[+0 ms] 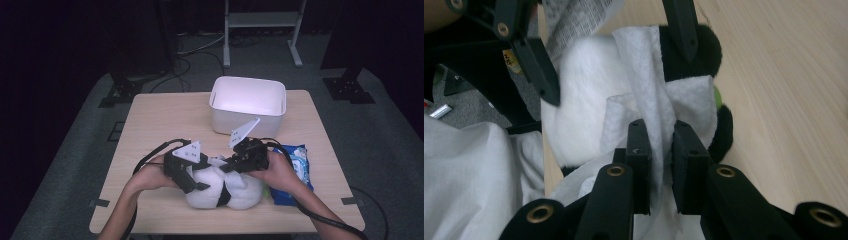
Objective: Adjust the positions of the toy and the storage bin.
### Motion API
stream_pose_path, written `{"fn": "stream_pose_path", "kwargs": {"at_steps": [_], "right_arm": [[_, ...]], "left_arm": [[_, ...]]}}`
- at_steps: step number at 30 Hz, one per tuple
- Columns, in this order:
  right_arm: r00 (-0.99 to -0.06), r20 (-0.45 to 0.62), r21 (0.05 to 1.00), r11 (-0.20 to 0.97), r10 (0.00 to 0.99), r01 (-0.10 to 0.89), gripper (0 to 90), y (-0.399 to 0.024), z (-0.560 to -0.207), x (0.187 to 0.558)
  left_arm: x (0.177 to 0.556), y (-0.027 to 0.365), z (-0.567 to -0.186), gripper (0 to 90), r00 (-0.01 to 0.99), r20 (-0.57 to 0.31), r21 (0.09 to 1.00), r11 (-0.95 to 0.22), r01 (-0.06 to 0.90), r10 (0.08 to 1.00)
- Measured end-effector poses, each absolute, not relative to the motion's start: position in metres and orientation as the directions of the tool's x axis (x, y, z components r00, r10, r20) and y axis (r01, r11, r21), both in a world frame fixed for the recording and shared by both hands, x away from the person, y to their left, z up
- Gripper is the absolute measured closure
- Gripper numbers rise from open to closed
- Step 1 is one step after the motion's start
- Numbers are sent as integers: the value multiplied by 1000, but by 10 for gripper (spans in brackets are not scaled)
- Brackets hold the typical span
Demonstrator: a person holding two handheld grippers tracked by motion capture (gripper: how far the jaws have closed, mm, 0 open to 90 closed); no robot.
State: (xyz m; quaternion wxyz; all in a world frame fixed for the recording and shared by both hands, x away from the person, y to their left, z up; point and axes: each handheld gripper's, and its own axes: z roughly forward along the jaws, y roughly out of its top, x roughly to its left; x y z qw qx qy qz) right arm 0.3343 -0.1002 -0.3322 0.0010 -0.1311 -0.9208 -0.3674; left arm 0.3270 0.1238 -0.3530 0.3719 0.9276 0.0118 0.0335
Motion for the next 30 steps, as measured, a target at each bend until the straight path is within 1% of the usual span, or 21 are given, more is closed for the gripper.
{"fn": "stream_pose_path", "kwargs": {"at_steps": [6,11,12,15,18,20,23,27,30], "right_arm": [[-971,85,671,707,222,221,792,-92,-328,336],[-958,110,653,708,266,271,792,-106,-337,342],[-950,112,639,711,291,293,792,-114,-342,346],[-944,107,627,716,313,308,791,-124,-347,349],[-930,148,642,683,336,349,791,-136,-351,351],[-928,161,649,672,336,356,792,-138,-353,349],[-936,152,654,678,318,337,794,-135,-355,343],[-943,157,658,681,293,321,794,-128,-355,334],[-949,151,662,684,277,305,795,-125,-356,328]], "left_arm": [[327,124,-353,123,997,53,690,-723,-1,49],[326,124,-353,123,997,57,687,-727,-5,47],[326,124,-353,124,997,57,686,-728,-5,46],[325,124,-352,123,997,56,685,-728,-4,48],[326,124,-351,115,998,44,684,-729,8,51],[325,122,-349,85,998,33,675,-737,19,56],[324,119,-345,41,998,12,667,-744,37,61],[326,112,-342,13,998,-29,616,-785,67,63],[326,106,-342,12,997,-60,575,-814,82,58]]}}
